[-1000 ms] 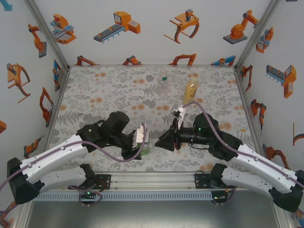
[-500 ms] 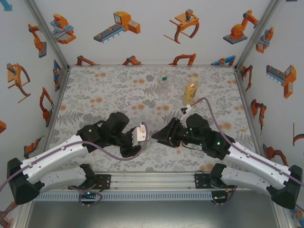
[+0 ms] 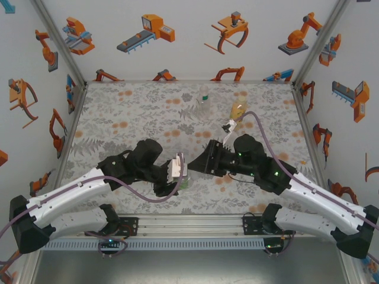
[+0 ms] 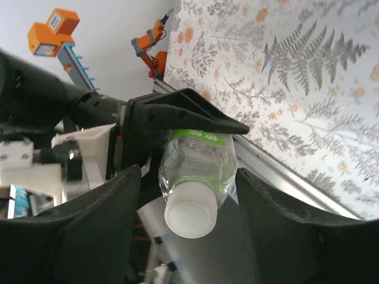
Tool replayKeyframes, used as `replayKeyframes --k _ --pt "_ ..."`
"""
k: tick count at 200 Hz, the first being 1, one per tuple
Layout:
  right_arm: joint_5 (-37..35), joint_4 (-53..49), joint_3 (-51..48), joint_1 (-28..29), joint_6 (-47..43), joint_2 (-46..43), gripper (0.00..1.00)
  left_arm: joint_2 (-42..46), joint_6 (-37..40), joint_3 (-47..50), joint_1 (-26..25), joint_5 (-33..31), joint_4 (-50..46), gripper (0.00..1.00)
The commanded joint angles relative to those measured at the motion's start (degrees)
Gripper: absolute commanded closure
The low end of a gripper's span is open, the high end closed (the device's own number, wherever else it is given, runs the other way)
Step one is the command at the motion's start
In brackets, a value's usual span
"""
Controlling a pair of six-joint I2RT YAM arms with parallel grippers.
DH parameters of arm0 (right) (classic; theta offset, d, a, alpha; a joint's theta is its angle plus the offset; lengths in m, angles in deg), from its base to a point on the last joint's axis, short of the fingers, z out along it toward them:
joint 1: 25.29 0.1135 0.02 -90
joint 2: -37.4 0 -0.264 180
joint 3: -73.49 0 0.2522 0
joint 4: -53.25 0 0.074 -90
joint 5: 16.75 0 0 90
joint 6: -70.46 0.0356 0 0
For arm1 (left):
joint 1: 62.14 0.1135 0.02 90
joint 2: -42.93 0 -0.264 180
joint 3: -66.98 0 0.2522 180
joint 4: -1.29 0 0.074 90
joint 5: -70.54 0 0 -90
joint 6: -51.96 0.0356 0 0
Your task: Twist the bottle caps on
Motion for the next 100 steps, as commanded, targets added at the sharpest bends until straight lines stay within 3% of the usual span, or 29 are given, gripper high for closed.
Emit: replayKeyframes --k 1,43,100 --pt "1.12 0.24 2.71 -0.44 -15.98 -2.72 0.43 0.28 1.22 -1.46 -0.16 3.89 1.02 1.0" --pt "8.84 -1.14 3.98 -0.62 -39.63 -5.79 0.38 1.41 0.85 -1.02 -0.16 4.77 0.76 1.0" --pt "25.28 -17.27 12.49 -0.64 -77.75 -1.49 0.4 1.81 0.21 -1.19 -0.16 6.33 -0.29 1.0"
